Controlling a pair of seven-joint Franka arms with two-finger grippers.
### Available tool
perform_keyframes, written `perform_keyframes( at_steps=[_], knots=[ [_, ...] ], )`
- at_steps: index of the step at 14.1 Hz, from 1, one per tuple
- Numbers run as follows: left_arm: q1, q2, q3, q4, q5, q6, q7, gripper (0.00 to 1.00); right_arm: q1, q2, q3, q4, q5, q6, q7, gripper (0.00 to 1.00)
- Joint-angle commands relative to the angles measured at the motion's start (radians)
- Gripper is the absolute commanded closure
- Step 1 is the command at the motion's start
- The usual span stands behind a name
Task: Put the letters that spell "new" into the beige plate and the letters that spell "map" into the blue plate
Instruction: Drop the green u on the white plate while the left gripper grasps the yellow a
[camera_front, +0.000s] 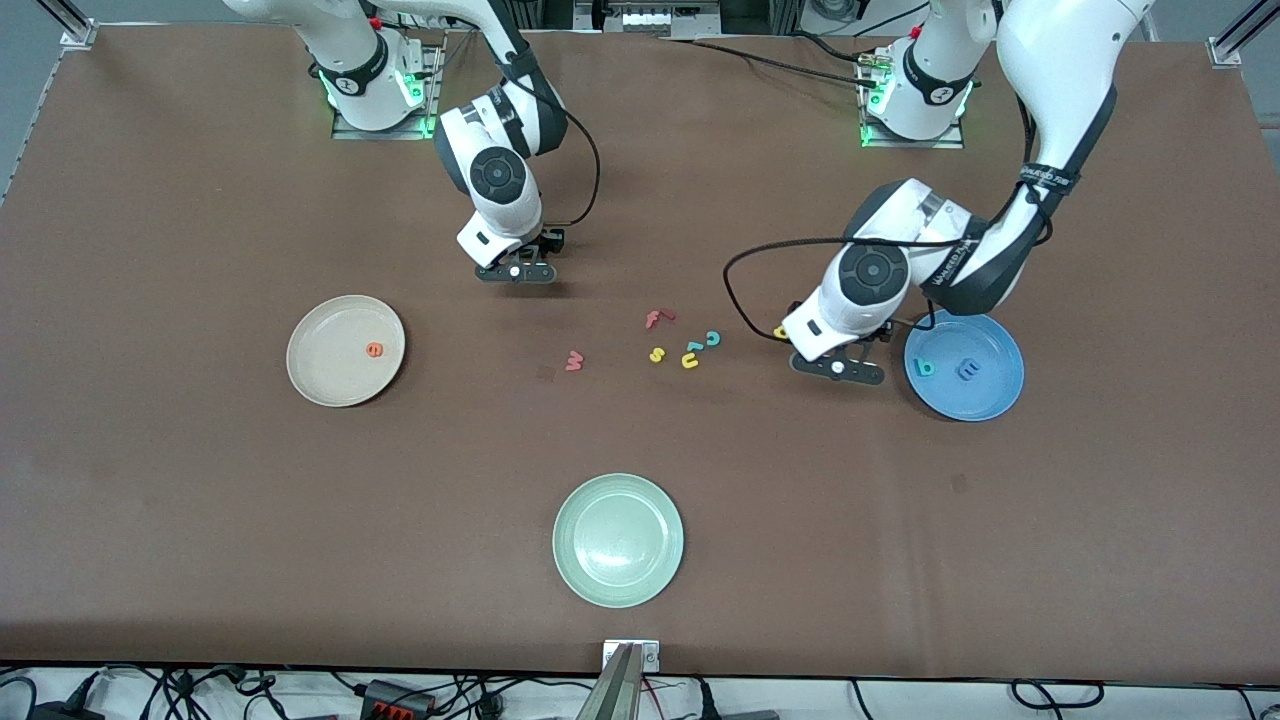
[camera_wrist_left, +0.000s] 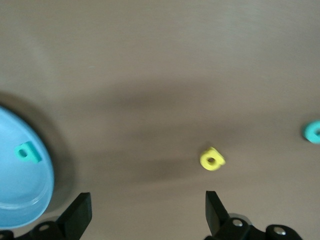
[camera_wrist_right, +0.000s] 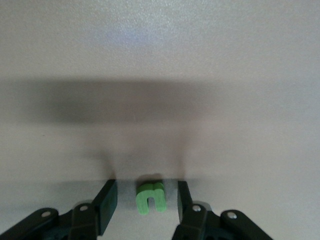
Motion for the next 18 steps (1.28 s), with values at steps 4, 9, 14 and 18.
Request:
perform_keyframes(
  at_steps=[4,9,14,18],
  knots=[
    [0.041,0.052,-0.042,-0.029,-0.034,0.086,-0.25,0.0,0.007,-0.015,-0.002,-0.038,0.013,0.003,-0.004,0.8],
    [0.044,0.078,-0.036,-0.154,-0.033,0.332,-0.395,0.0,0.004,-0.021,-0.002,-0.031,0.014,0.003,-0.002,0.85],
    [0.052,0.107,-0.029,-0.184,-0.033,0.404,-0.395,0.2,-0.046,-0.061,-0.128,0.02,-0.001,0.005,-0.011,0.86],
    [0.05,0.121,-0.026,-0.183,-0.033,0.404,-0.395,0.43,-0.189,-0.052,-0.279,0.084,-0.018,-0.007,-0.328,0.86]
  ],
)
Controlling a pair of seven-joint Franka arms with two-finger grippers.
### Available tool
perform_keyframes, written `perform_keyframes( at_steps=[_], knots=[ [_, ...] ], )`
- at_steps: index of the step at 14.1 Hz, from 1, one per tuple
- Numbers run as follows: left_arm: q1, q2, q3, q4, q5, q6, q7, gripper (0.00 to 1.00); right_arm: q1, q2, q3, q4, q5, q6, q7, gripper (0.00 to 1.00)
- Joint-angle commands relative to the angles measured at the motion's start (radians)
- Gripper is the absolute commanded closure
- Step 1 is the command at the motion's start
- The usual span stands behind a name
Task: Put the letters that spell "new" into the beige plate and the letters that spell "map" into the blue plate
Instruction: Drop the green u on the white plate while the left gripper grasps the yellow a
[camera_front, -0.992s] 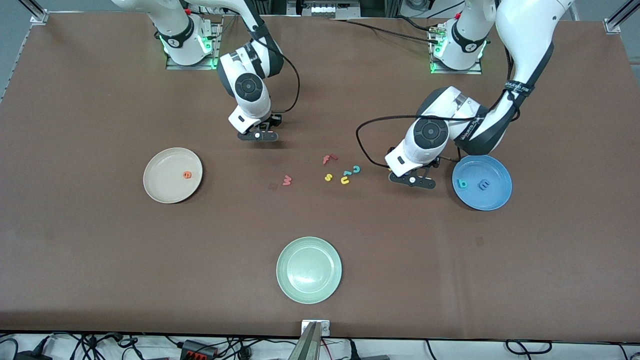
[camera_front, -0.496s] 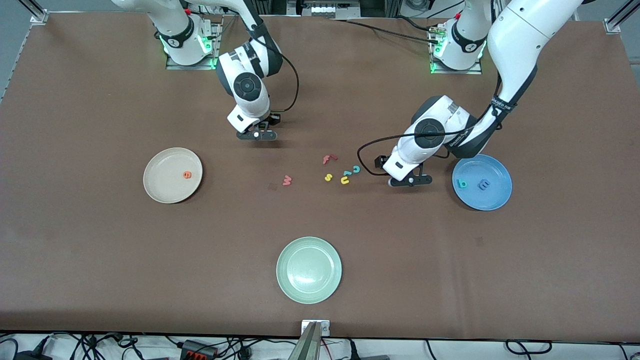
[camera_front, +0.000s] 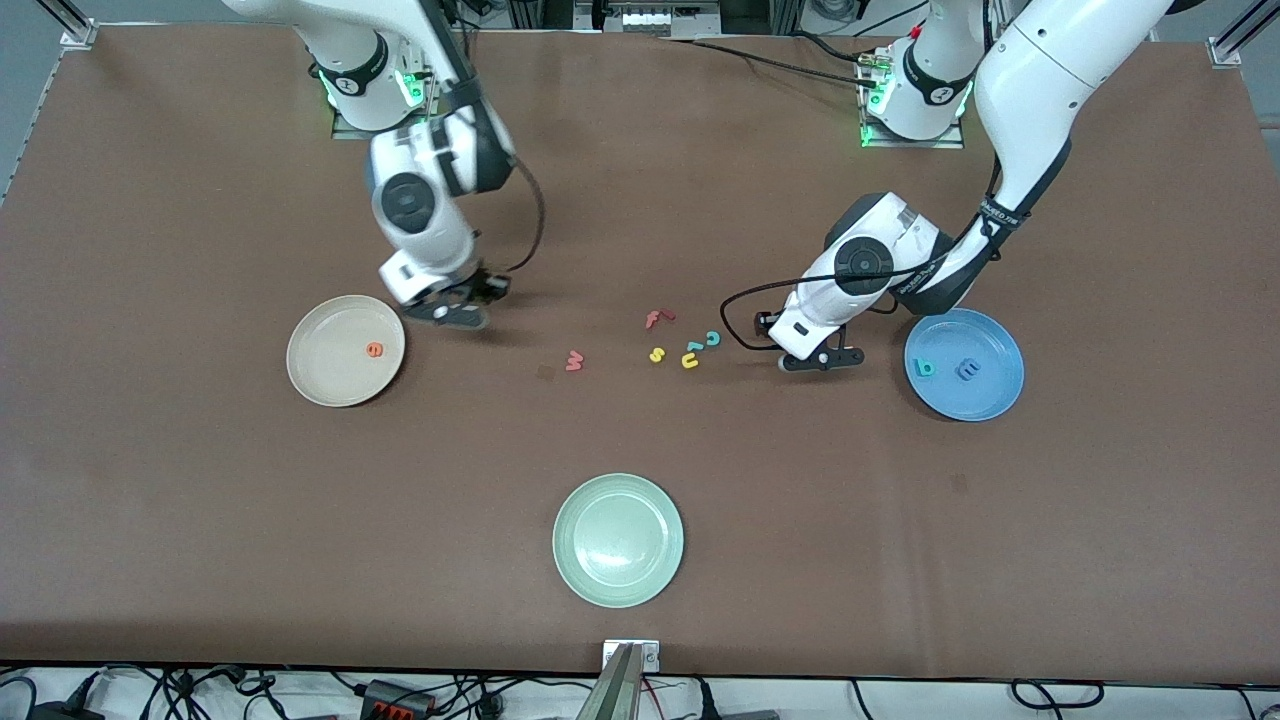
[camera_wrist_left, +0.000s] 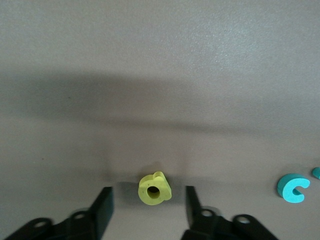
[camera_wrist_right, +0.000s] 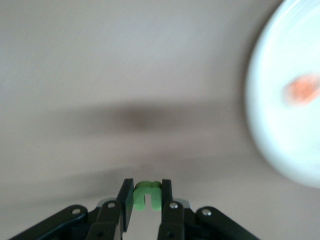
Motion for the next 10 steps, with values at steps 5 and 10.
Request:
perform_keyframes(
  at_steps=[5,10],
  knots=[
    [0.008,0.018,-0.008,-0.005,-0.013,0.013,-0.004,0.46,-0.265,0.03,-0.023,0.077,-0.015,-0.075,-0.39,0.86],
    [0.01,0.017,-0.008,-0.002,-0.01,0.007,-0.001,0.88,-0.31,0.109,-0.023,0.113,-0.019,-0.064,-0.411,0.86]
  ],
)
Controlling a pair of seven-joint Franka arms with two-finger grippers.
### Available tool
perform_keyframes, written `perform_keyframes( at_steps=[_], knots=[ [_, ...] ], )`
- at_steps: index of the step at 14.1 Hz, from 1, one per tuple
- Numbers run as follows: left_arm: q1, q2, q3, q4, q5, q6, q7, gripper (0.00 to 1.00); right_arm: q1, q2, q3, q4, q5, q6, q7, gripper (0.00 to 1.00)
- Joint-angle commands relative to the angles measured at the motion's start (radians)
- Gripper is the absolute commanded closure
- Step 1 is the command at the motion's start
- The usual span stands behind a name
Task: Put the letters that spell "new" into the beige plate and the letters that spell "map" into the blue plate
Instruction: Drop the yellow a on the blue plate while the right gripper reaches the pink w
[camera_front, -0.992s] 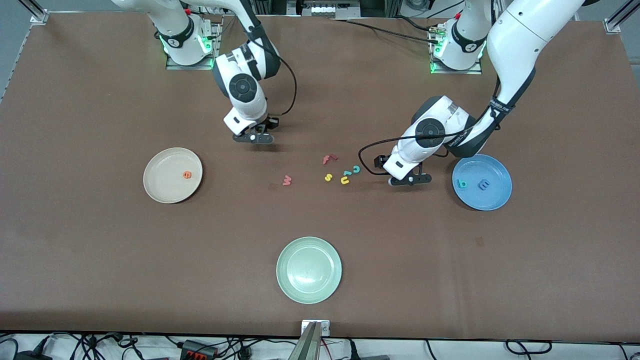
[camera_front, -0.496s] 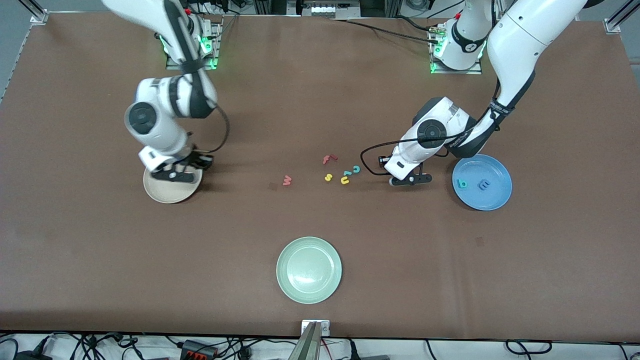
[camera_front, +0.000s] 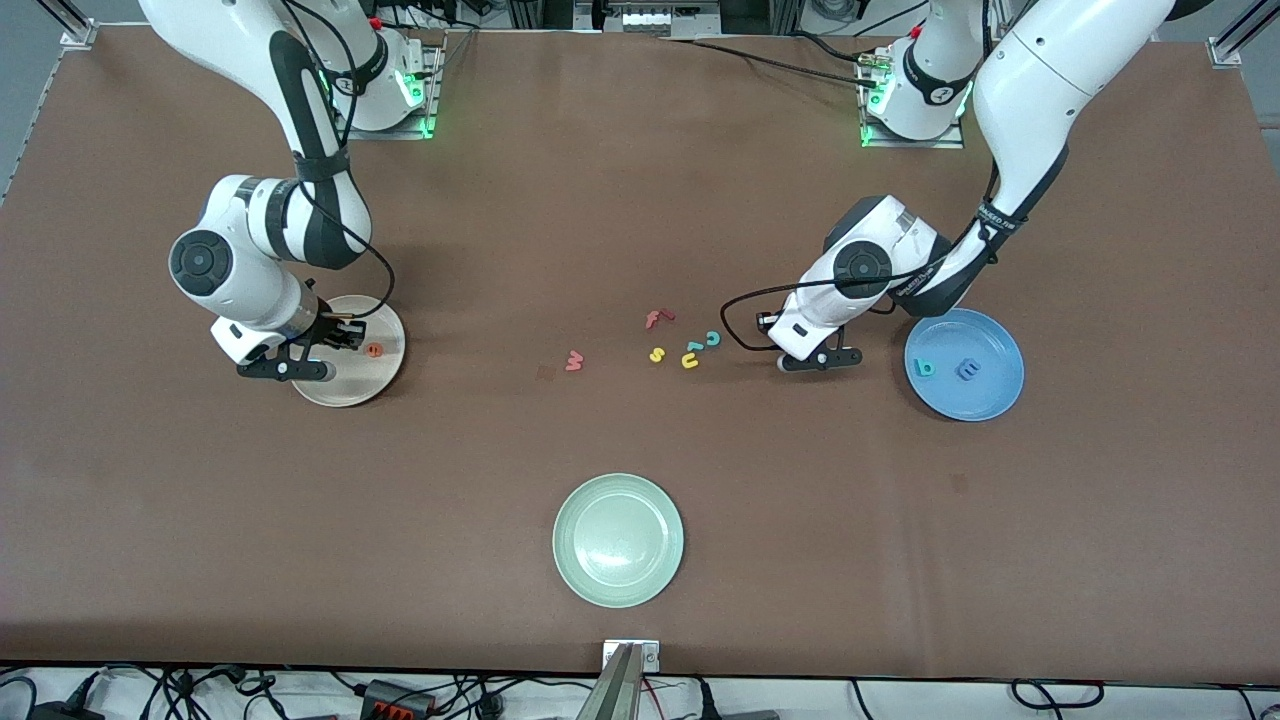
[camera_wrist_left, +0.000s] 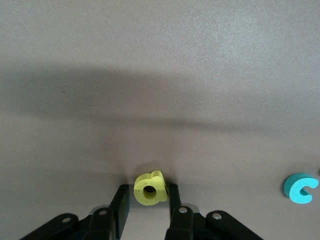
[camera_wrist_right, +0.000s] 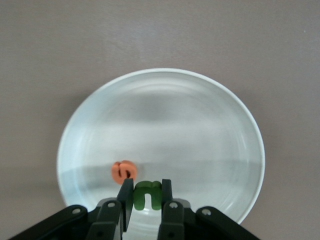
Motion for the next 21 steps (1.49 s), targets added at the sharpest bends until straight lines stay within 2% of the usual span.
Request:
perform_keyframes(
  at_steps=[1,2,3,4,5,7,9,11,14,18,19,20,21],
  knots=[
    [0.008,-0.002,-0.008,0.0,-0.01,0.001,0.002,0.94,-0.034,0.06,0.016,0.05,-0.01,0.009,-0.019,0.86],
    [0.01,-0.009,-0.007,0.003,-0.01,-0.011,0.005,0.95,-0.043,0.072,0.017,0.054,-0.011,0.018,-0.019,0.83],
    [0.013,-0.026,-0.008,0.029,-0.01,-0.063,0.008,0.94,-0.047,0.078,0.017,0.056,-0.01,0.026,-0.016,0.67],
    [0.013,-0.046,-0.008,0.072,-0.009,-0.168,0.012,0.95,-0.047,0.089,0.017,0.056,-0.004,0.038,-0.008,0.22],
    [0.013,-0.057,-0.008,0.123,0.001,-0.269,0.035,0.95,-0.046,0.092,0.017,0.056,-0.002,0.043,-0.005,0.0],
    [0.048,-0.06,-0.008,0.228,0.022,-0.429,0.122,0.94,-0.023,0.057,0.019,0.058,-0.002,0.037,-0.008,0.0],
    [0.091,-0.06,-0.008,0.305,0.022,-0.522,0.234,0.94,0.017,0.037,0.023,0.091,0.003,0.03,-0.01,0.0],
    [0.169,-0.061,-0.007,0.338,0.069,-0.563,0.372,0.94,0.074,0.045,0.037,0.154,0.006,0.018,-0.007,0.0],
    [0.277,-0.048,-0.005,0.298,0.099,-0.567,0.543,0.92,0.146,0.084,0.106,0.225,0.047,0.018,0.134,0.0],
    [0.35,-0.069,-0.005,0.182,0.103,-0.556,0.552,0.87,0.164,0.176,0.236,0.347,0.079,0.017,0.442,0.0],
    [0.355,-0.068,-0.005,0.16,0.103,-0.541,0.552,0.85,0.177,0.207,0.241,0.384,0.078,0.015,0.517,0.0],
    [0.352,-0.068,-0.004,0.133,0.109,-0.519,0.551,0.77,0.21,0.242,0.241,0.428,0.079,0.014,0.58,0.0],
    [0.352,-0.069,-0.005,0.128,0.123,-0.516,0.551,0.48,0.236,0.271,0.241,0.462,0.078,0.0,0.628,0.0]
  ],
)
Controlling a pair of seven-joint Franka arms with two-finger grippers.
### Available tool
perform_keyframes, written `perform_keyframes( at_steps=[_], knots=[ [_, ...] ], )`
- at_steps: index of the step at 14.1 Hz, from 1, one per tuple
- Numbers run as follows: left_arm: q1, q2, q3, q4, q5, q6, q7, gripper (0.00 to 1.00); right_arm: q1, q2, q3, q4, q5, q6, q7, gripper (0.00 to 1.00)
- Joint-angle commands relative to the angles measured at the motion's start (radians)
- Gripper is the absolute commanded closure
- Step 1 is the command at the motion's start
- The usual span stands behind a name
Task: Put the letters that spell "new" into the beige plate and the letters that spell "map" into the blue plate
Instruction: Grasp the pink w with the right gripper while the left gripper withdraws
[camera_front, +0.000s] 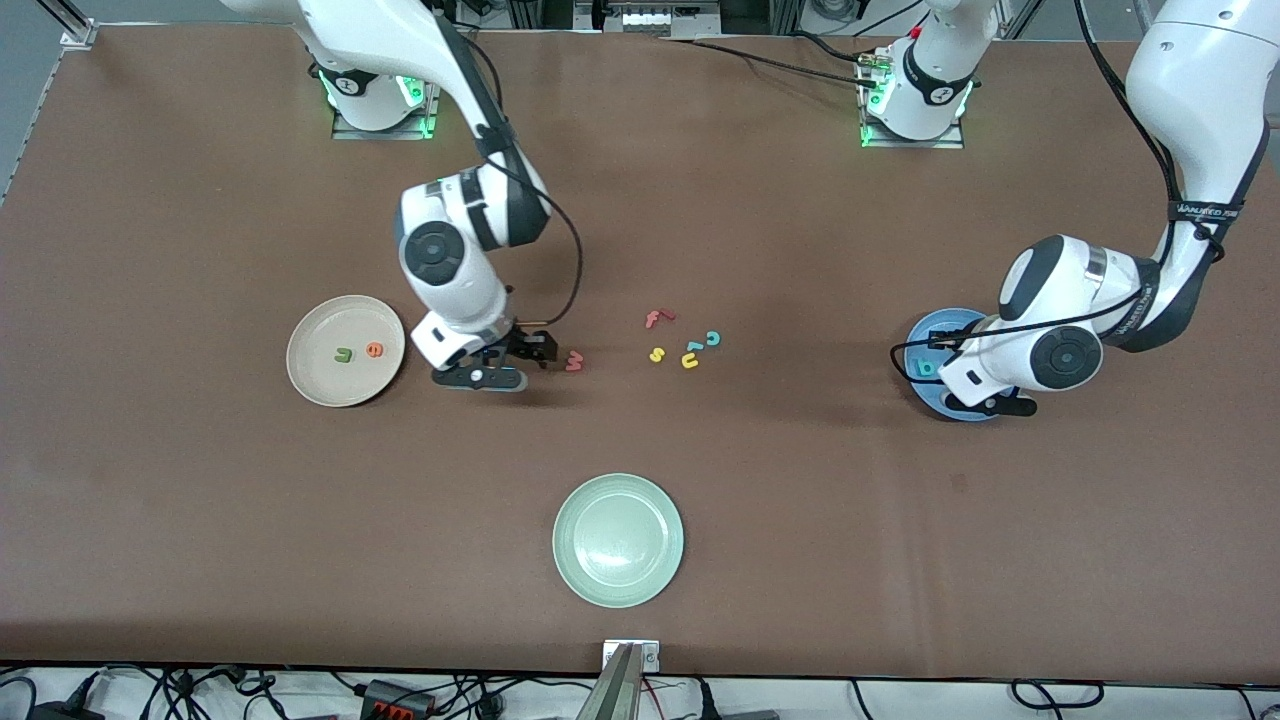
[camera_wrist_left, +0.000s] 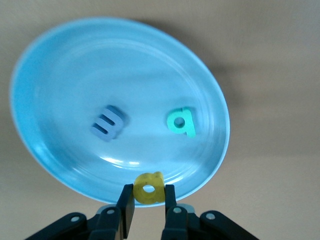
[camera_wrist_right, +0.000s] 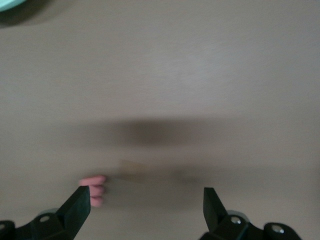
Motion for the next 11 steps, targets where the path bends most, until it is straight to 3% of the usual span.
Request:
perform_keyframes(
  at_steps=[1,5,6,8,10,11],
  knots=[
    [0.011,-0.022,-0.014,-0.042,0.055,0.029,0.01,0.0,0.056,0.11,-0.006,0.13,0.023,-0.039,0.129,0.0],
    [0.012,-0.025,-0.021,-0.01,0.071,0.026,0.009,0.0,0.073,0.163,-0.006,0.139,0.023,-0.041,0.141,0.0],
    [0.009,-0.025,-0.024,0.011,0.071,0.02,0.006,0.0,0.078,0.168,-0.006,0.144,0.025,-0.041,0.141,0.04],
    [-0.004,-0.019,-0.027,0.034,0.071,0.021,0.003,0.0,0.081,0.168,-0.006,0.145,0.025,-0.052,0.141,0.21],
    [-0.032,-0.018,-0.027,0.062,0.069,0.023,0.0,0.0,0.081,0.168,-0.006,0.147,0.026,-0.055,0.141,0.44],
    [-0.032,-0.02,-0.029,0.085,0.071,0.02,0.01,0.0,0.081,0.17,-0.006,0.147,0.026,-0.055,0.14,0.49]
  ],
)
